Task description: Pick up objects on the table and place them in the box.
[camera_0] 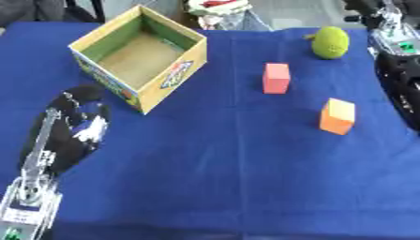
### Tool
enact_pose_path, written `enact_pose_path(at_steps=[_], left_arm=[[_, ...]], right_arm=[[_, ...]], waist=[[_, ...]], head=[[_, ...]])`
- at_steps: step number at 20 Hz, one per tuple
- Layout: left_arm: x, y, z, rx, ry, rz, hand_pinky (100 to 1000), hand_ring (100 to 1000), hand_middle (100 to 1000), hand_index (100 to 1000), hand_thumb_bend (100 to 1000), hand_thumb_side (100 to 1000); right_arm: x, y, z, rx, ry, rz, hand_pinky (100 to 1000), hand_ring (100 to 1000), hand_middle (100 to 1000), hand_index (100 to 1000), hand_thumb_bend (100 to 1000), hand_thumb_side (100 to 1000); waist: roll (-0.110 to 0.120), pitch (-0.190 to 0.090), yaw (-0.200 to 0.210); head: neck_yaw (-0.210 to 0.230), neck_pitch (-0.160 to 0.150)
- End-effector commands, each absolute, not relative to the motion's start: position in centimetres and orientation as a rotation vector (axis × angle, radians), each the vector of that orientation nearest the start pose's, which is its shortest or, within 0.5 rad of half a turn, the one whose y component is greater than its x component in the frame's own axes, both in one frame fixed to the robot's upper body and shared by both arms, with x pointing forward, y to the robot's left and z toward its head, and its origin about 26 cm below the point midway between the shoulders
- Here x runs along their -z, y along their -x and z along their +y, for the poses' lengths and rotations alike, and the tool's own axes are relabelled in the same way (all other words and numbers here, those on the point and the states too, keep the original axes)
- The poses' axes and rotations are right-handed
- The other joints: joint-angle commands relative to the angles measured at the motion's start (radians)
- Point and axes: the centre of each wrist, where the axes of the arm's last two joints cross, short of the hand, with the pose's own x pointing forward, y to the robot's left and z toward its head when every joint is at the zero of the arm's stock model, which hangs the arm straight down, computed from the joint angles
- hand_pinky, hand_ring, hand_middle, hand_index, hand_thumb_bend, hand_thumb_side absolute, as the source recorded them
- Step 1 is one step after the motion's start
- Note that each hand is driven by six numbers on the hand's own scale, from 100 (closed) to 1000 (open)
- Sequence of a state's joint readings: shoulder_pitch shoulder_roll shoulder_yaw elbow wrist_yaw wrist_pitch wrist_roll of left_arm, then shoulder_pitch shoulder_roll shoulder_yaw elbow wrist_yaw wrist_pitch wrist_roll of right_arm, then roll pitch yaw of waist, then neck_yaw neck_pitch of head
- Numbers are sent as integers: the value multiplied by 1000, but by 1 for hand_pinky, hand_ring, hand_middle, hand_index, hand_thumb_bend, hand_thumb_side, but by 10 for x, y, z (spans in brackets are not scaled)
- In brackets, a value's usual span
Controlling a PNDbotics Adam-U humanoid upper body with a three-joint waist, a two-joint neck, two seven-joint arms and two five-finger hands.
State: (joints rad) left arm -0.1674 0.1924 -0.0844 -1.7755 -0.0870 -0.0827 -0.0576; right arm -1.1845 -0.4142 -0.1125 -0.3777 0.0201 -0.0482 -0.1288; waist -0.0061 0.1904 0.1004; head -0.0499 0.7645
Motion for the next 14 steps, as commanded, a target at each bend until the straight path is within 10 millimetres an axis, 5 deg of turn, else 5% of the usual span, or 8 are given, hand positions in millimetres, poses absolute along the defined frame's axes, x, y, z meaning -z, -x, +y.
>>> enact_pose_path(at_steps=[1, 14], left_arm=[[-101, -309, 240, 414, -64, -2015, 541, 800, 744, 801, 235, 323], [-100, -309, 241, 416, -68, -2012, 540, 800, 743, 801, 238, 324]], right_arm=[[-186, -515, -317, -64, 426, -1632, 721, 812, 792, 881, 100, 405], [-186, -513, -321, -318, 675, -1585, 845, 974, 936, 941, 100, 378]], waist=[[1, -14, 3], [-3, -9, 7]], head=[[-4, -5], [-2, -3]])
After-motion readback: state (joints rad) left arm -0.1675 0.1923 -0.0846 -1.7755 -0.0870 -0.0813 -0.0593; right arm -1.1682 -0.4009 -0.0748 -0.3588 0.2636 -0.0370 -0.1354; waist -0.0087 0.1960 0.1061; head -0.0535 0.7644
